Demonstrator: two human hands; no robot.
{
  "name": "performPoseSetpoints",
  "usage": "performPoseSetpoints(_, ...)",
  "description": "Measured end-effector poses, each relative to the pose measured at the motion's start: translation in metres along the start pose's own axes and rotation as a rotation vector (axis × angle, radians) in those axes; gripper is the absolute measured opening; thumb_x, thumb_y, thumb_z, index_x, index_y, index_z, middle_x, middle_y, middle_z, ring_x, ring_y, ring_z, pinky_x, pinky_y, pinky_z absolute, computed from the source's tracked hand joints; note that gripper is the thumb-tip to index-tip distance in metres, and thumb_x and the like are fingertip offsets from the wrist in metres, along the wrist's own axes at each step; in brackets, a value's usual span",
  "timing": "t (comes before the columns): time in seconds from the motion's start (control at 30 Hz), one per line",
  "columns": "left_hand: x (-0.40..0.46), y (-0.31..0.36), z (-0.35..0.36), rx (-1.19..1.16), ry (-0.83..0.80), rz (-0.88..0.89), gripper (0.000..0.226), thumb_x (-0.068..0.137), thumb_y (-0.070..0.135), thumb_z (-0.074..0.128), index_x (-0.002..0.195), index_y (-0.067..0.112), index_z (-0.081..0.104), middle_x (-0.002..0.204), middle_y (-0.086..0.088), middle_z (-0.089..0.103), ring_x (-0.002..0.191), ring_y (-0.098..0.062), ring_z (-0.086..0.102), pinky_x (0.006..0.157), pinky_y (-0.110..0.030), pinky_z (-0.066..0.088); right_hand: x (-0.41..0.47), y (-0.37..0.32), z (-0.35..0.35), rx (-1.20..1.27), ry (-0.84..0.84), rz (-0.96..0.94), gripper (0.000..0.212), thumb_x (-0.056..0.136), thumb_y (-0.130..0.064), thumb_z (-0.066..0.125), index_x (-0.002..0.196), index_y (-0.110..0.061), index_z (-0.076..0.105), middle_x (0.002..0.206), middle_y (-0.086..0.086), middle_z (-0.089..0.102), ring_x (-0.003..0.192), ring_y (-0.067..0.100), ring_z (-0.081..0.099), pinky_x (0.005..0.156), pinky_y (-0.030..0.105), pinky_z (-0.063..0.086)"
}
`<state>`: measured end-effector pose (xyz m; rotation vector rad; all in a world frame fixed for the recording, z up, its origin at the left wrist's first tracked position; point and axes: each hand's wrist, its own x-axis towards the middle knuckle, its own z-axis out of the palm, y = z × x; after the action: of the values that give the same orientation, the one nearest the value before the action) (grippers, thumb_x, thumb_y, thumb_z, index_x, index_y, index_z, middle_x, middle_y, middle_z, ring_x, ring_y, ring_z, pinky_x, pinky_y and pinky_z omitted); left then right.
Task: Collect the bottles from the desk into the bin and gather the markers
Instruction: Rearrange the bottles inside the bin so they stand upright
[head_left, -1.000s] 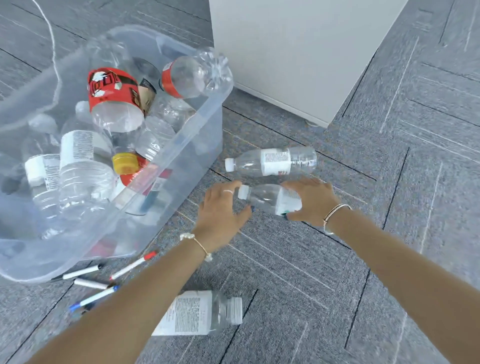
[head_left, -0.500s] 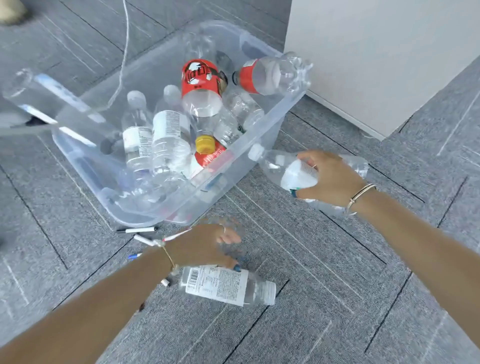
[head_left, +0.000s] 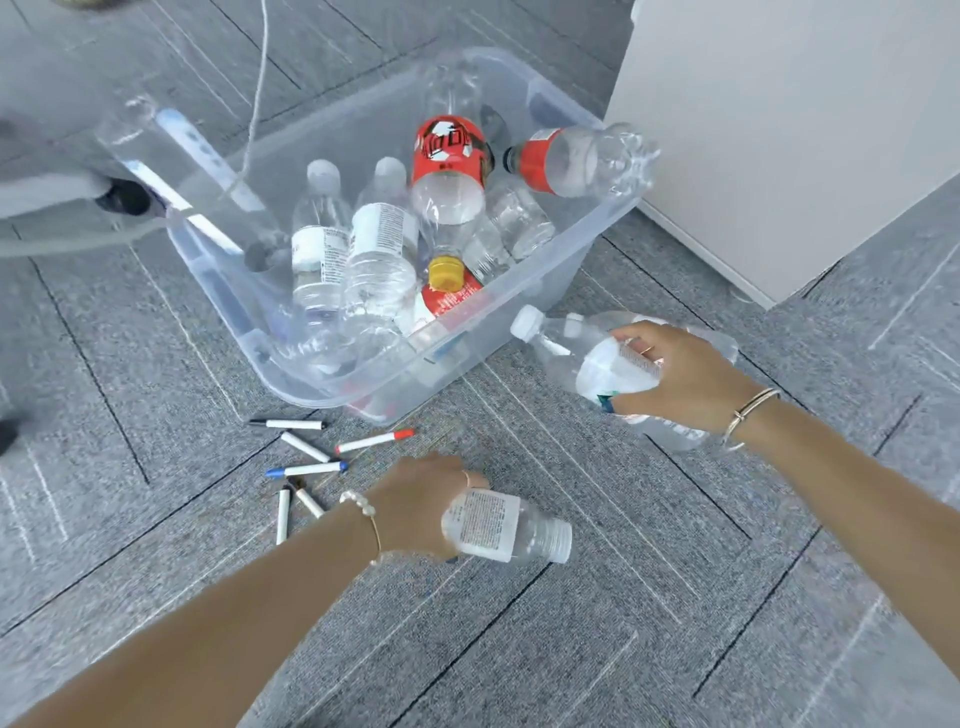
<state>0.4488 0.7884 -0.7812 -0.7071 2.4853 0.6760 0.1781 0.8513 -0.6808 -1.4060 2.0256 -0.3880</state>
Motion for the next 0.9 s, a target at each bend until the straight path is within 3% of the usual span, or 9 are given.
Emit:
performPoseSetpoints(0.1, -0.004, 0.019, -0.023, 0.004, 0.052, 0.0, 0.071, 0.057, 0.064, 0.068, 0.118, 0.031, 0.05, 0.1, 0.009, 0.054, 0.092, -0.015, 0.053, 0.083, -0.037, 0.052, -0.013, -0.007, -0.017, 0.076, 0.025, -0.037, 0.065, 0.062, -0.017, 0.081, 0.116, -0.033, 0.049, 0.098, -0.026, 0.048, 0.092, 0.0, 0.051, 0.075, 0.002, 0.035)
performPoseSetpoints(0.2, -0.019, 0.047, -0.065, -0.047, 0.089, 0.095, 0.077, 0.067, 0.056, 0.069, 0.135, 0.035, 0.038, 0.107, 0.009, 0.052, 0.1, -0.01, 0.049, 0.091, -0.028, 0.046, -0.033, -0.012, -0.045, 0.158, 0.049, -0.062, 0.066, 0.061, -0.02, 0.082, 0.112, -0.042, 0.047, 0.102, -0.028, 0.049, 0.097, -0.008, 0.051, 0.089, 0.018, 0.039)
performPoseSetpoints(0.3, -0.031, 0.065, -0.107, -0.159, 0.203, 0.14, 0.079, 0.067, 0.057, 0.07, 0.135, 0.038, 0.037, 0.116, 0.009, 0.054, 0.109, -0.009, 0.05, 0.095, -0.029, 0.045, -0.05, -0.022, -0.087, 0.249, 0.185, -0.082, 0.062, 0.06, -0.019, 0.081, 0.106, -0.047, 0.051, 0.107, -0.02, 0.058, 0.1, -0.004, 0.056, 0.092, 0.025, 0.043)
performPoseSetpoints(0.4, -0.05, 0.076, -0.153, -0.3, 0.348, 0.162, 0.075, 0.064, 0.052, 0.075, 0.131, 0.04, 0.043, 0.12, 0.017, 0.055, 0.107, -0.002, 0.051, 0.092, -0.019, 0.044, -0.055, -0.047, -0.133, 0.343, 0.351, -0.104, 0.055, 0.065, -0.014, 0.078, 0.103, -0.045, 0.053, 0.103, -0.015, 0.061, 0.096, -0.003, 0.058, 0.088, 0.029, 0.047)
performPoseSetpoints(0.53, -0.085, 0.062, -0.216, -0.623, 0.557, 0.108, 0.049, 0.065, 0.041, 0.08, 0.105, 0.048, 0.051, 0.101, 0.027, 0.06, 0.087, 0.016, 0.056, 0.074, 0.0, 0.04, -0.041, -0.098, -0.169, 0.399, 0.396, -0.14, 0.051, 0.071, -0.031, 0.072, 0.118, -0.033, 0.052, 0.102, -0.018, 0.063, 0.088, -0.005, 0.06, 0.075, 0.021, 0.047)
performPoseSetpoints(0.7, -0.113, 0.01, -0.252, -0.764, 0.893, -0.215, 0.043, 0.074, 0.054, 0.068, 0.106, 0.027, 0.057, 0.07, 0.012, 0.056, 0.058, -0.003, 0.052, 0.053, -0.019, 0.04, -0.005, -0.166, -0.137, 0.455, 0.252, -0.15, 0.02, 0.074, -0.042, 0.067, 0.091, -0.038, 0.057, 0.094, -0.012, 0.067, 0.077, -0.005, 0.062, 0.062, 0.016, 0.048)
performPoseSetpoints(0.77, -0.115, -0.007, -0.248, -0.783, 0.97, -0.355, 0.061, 0.076, 0.057, 0.064, 0.125, 0.027, 0.043, 0.067, 0.005, 0.047, 0.062, -0.015, 0.049, 0.057, -0.029, 0.037, 0.014, -0.186, -0.106, 0.49, 0.242, -0.099, 0.038, 0.072, -0.053, 0.065, 0.103, -0.033, 0.056, 0.097, -0.009, 0.066, 0.081, 0.002, 0.062, 0.068, 0.023, 0.051)
performPoseSetpoints(0.83, -0.112, -0.016, -0.239, -0.812, 0.991, -0.389, 0.075, 0.078, 0.059, 0.059, 0.139, 0.03, 0.026, 0.078, -0.008, 0.056, 0.074, -0.027, 0.054, 0.065, -0.031, 0.038, 0.032, -0.202, -0.072, 0.521, 0.279, -0.056, 0.059, 0.069, -0.059, 0.064, 0.116, -0.027, 0.048, 0.109, -0.001, 0.062, 0.092, 0.014, 0.062, 0.08, 0.034, 0.051)
performPoseSetpoints(0.9, -0.101, -0.026, -0.228, -0.827, 1.022, -0.373, 0.07, 0.083, 0.054, 0.056, 0.14, 0.033, 0.021, 0.116, -0.016, 0.058, 0.093, -0.03, 0.056, 0.077, -0.032, 0.039, 0.046, -0.214, -0.039, 0.54, 0.369, -0.062, 0.063, 0.073, -0.051, 0.064, 0.125, -0.024, 0.038, 0.122, 0.007, 0.053, 0.104, 0.023, 0.055, 0.09, 0.036, 0.044)
